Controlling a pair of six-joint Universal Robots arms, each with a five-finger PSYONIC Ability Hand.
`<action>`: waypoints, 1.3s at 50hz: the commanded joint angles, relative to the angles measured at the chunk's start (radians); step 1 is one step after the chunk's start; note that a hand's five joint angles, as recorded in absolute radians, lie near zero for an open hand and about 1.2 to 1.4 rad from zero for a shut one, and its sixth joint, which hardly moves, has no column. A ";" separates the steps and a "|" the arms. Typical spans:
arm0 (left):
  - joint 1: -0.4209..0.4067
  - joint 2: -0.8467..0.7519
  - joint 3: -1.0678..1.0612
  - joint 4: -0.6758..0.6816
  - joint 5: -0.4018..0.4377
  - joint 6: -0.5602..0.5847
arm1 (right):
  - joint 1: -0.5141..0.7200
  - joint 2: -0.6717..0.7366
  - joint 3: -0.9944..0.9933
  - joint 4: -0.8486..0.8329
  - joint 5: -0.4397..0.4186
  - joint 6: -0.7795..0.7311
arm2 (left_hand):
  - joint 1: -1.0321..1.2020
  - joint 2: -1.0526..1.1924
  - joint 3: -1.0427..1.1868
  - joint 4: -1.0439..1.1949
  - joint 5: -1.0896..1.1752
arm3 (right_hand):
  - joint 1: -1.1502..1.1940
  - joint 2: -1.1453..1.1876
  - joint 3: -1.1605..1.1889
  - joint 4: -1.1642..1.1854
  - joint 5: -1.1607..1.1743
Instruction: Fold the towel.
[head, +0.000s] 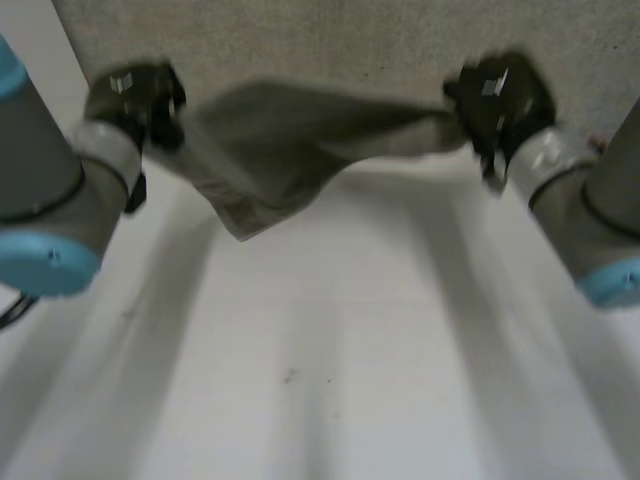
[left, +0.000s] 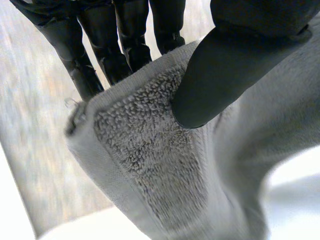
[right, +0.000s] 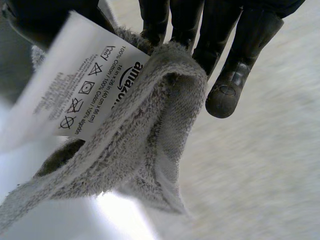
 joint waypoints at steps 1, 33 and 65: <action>0.034 0.026 -0.275 0.058 0.021 0.011 | -0.003 0.050 0.246 0.000 -0.060 -0.167 | 0.205 0.179 0.179 0.177 0.194 | 0.084 0.102 0.088 0.051 0.089; -0.002 0.139 -0.566 0.098 0.085 0.076 | -0.142 -0.103 0.505 0.034 0.009 0.315 | 0.205 0.179 0.179 0.177 0.194 | -1.084 -1.066 -1.080 -1.116 -1.079; 0.153 0.357 -0.574 0.076 0.093 0.076 | -0.204 -0.307 0.587 0.183 -0.003 0.369 | 0.205 0.179 0.179 0.177 0.194 | -0.910 -0.893 -0.907 -0.943 -0.906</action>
